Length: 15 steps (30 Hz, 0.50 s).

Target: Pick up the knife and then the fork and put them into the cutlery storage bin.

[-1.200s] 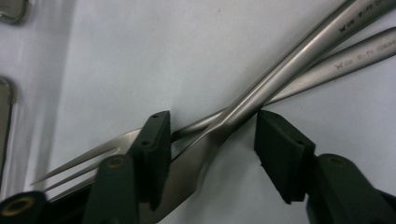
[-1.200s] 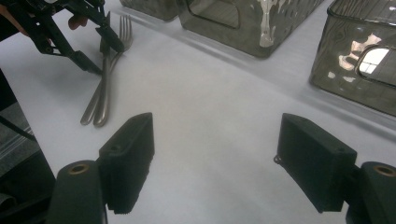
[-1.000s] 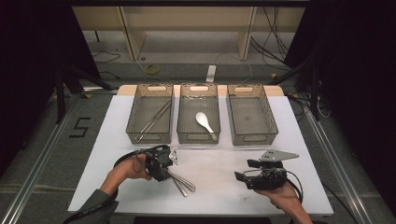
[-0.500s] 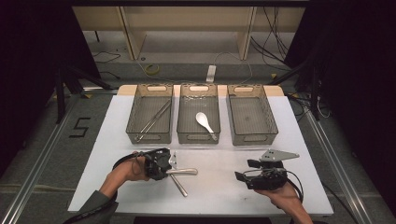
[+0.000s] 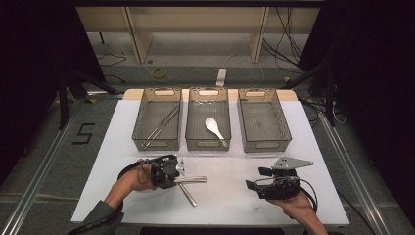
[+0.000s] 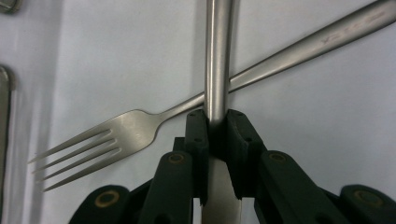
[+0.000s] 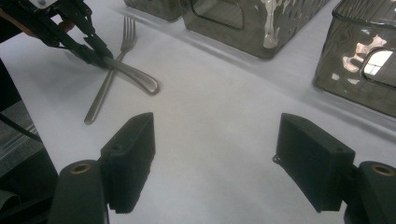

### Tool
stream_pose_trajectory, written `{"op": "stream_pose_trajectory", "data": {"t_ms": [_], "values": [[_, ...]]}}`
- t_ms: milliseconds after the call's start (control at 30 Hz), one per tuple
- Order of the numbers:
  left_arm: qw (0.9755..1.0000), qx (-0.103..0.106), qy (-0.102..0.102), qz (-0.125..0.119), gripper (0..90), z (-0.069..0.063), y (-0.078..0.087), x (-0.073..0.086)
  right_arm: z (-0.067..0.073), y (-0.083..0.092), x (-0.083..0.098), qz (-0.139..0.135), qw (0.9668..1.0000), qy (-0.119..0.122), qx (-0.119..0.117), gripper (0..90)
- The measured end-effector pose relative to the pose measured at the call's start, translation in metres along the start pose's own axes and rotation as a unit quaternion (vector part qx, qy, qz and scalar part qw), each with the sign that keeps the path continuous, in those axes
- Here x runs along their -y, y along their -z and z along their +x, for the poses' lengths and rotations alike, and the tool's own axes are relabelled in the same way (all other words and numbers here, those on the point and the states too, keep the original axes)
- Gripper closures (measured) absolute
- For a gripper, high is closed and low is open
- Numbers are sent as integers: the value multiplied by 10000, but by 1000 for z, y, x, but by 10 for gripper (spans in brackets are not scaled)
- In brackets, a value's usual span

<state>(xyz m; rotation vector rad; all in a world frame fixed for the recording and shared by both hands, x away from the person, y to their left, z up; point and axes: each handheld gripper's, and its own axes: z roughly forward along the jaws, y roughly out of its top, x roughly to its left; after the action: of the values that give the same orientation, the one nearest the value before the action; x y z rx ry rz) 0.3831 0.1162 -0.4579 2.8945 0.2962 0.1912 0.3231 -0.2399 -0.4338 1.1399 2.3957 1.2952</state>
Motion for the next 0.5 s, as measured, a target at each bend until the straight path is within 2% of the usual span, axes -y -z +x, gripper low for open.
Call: {"op": "stream_pose_trajectory", "data": {"t_ms": [100,167,300,500], "values": [[10000,21,36,-24,795,-1,3,-4,2,0,-1,-34,10000,3,-37,293],[9998,77,192,-5,795,-2,7,-7,5,-2,-4,-67,9999,109,-72,293],[9988,215,412,-182,796,-7,13,-14,16,-8,-10,-122,9991,354,-200,293],[9975,423,447,-338,797,-13,20,-23,33,-22,-19,-95,9968,688,-396,293]]}}
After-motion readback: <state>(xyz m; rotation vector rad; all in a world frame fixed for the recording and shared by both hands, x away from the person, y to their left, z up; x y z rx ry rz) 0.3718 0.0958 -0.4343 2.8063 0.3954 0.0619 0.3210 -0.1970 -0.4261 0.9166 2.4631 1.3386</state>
